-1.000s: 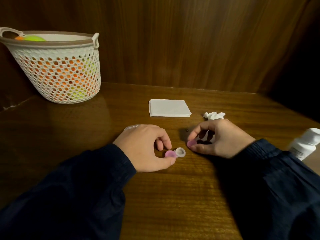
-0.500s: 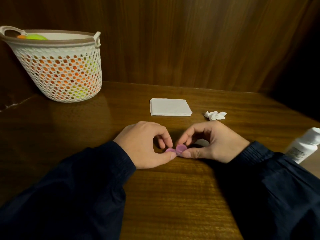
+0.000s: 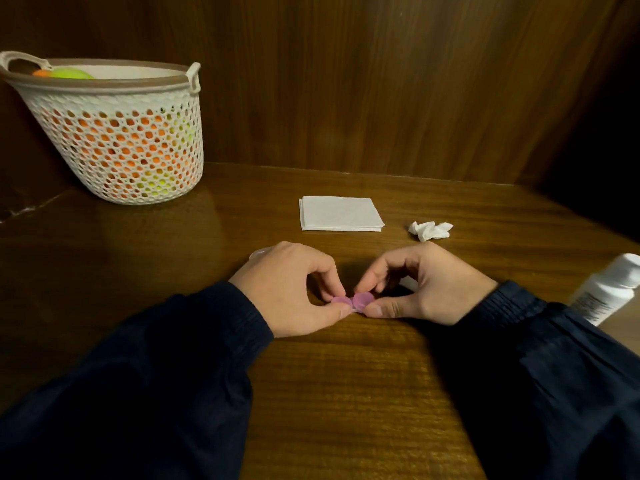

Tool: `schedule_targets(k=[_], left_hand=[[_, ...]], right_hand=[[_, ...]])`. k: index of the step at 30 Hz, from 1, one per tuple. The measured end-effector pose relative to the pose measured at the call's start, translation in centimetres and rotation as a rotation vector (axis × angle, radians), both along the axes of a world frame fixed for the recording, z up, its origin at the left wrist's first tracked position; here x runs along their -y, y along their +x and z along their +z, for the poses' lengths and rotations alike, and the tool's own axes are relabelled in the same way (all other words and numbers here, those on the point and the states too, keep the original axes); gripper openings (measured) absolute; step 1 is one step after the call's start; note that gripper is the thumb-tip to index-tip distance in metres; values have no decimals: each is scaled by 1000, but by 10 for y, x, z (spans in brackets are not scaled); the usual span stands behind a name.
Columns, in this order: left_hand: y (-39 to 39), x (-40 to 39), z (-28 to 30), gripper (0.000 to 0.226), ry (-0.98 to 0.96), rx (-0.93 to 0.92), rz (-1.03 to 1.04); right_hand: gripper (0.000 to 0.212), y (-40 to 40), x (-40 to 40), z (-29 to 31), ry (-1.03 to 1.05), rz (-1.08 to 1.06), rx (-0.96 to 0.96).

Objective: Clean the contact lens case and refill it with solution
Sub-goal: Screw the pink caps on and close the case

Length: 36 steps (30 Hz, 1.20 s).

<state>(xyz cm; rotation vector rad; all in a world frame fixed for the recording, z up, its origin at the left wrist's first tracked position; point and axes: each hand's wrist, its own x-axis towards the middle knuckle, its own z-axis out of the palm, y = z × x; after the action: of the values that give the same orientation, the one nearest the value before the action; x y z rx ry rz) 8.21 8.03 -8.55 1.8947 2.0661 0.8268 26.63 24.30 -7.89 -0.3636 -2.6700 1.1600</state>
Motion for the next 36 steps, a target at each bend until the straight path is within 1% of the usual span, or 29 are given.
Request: schedule_targets(k=[5,11,15,18,20,26,32,36], left_hand=[[-1,0,-1,14,12,5,-5],[-1,-1,-1,16,19,-17,2],[-1,-1,-1,15,14,-13,-3],[-1,-1,-2,15,23,-23,1],[-1,-1,-3,16,28,-34,7],[-1,-1,-2,16,28,-39,11],[0,-1,-2,16,22,-35,21],[0,-1,-2,16,24,-33,19]], right_hand=[[25,-1,2,2,18,5,1],[31,0,3,3,-49,-1,-11],[30,1,6,7,19,-5,-1],[36,0,9,8,73,-21,12],[38,-1,10,8,63,-33,16],[36,-1,12,7,50,-49,10],[37,-1,11,8,35,-28,44],[38,-1,11,8,70,-22,48]])
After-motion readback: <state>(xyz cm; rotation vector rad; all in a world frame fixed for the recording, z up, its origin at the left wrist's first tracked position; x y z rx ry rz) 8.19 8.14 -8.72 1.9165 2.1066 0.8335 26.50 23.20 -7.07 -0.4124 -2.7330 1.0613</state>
